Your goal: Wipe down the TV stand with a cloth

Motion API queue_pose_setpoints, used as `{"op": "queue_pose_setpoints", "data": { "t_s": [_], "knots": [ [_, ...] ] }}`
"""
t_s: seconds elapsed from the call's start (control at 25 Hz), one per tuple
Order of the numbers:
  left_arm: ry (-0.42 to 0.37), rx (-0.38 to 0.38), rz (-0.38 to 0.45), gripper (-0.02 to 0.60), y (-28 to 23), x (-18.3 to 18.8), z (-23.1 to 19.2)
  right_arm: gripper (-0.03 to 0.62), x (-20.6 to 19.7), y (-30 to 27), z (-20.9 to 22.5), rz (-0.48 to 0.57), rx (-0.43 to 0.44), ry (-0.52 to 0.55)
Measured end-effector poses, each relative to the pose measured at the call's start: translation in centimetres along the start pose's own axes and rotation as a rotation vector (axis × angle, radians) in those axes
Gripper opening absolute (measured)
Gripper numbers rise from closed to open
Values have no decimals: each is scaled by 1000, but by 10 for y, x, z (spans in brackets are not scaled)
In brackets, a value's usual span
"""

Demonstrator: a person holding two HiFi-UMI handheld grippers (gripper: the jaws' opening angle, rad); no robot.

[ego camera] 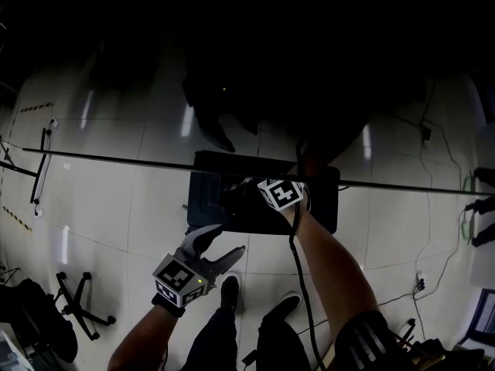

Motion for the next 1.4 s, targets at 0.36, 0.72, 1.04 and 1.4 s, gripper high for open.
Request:
{"op": "queue_pose_setpoints", "data": {
  "t_s": [0.36, 0.72, 1.04, 1.4],
  "knots": [
    [12, -21, -11, 268, -19, -5, 12, 58, -65, 44, 67, -32, -94, -90],
    [9, -30, -8, 302, -27, -8, 26, 58, -124, 67, 126, -88, -175, -184],
    [21, -23, -18, 302, -18, -20, 28, 58, -148, 74, 101, -88, -186, -188],
    [31, -27, -29, 302, -1, -41, 31, 57, -197, 90, 46, -102, -160, -202]
  ]
}}
Point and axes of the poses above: the fingertips, and each gripper's own axes: y backward along the fingers, z to its right, x out of its top, the point moved 4 cm from there along y, backward along the fingers, and after that the axes turned 14 degrees about -z, right-handed, at the moved point
